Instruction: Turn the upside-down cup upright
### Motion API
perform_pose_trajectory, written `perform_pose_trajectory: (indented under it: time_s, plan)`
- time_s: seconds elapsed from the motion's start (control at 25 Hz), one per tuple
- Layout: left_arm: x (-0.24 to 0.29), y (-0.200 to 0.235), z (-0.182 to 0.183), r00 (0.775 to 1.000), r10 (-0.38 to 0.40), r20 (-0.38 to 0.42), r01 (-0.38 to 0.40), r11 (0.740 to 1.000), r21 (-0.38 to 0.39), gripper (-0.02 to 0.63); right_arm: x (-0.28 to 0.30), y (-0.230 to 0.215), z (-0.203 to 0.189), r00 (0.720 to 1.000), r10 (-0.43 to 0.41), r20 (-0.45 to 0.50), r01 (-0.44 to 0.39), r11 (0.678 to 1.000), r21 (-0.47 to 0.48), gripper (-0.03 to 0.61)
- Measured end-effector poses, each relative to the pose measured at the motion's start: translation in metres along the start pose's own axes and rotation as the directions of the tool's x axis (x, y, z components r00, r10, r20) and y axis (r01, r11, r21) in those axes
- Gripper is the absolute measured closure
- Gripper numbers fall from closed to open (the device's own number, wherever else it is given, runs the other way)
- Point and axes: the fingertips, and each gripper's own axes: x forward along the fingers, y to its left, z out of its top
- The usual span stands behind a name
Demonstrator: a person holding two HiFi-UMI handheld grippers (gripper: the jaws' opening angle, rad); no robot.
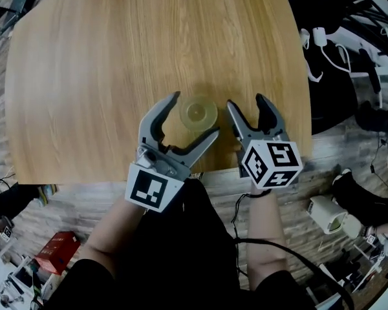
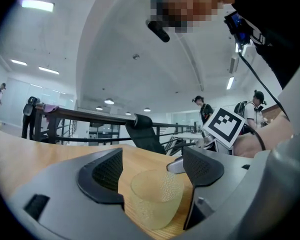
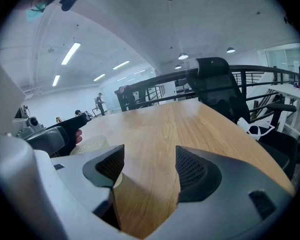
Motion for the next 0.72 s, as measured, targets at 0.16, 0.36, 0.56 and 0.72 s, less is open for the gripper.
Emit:
perform_pose_trajectory:
  time_s: [0.16,0.36,0.56,0.72]
  plan:
    - [-0.020,0.006,0.038,0.997,0.064,0.037,-0.064,0.998,-0.004,0.375,-0.034,0.029,0.039,0.998,0.022,0.064,-0.021,0.999,-0.026,0.314]
    - [-0.042,0.004,0.081,0.990,0.128,0.064,-0.130,0.991,0.016,0.582,-0.075,0.071,0.082,0.987,0.032,0.155,-0.025,0.999,-0.046,0.534]
    - [-0.065,-0.021,0.109,0.992,0.121,0.036,-0.120,0.993,-0.013,0.605,-0.118,0.119,0.100,0.979,0.090,0.185,-0.083,0.995,-0.048,0.565]
    - [-0.091,-0.030,0.120,0.991,0.132,0.012,-0.131,0.989,-0.075,0.606,-0.141,0.155,0.099,0.983,0.099,0.157,-0.086,0.993,-0.085,0.565]
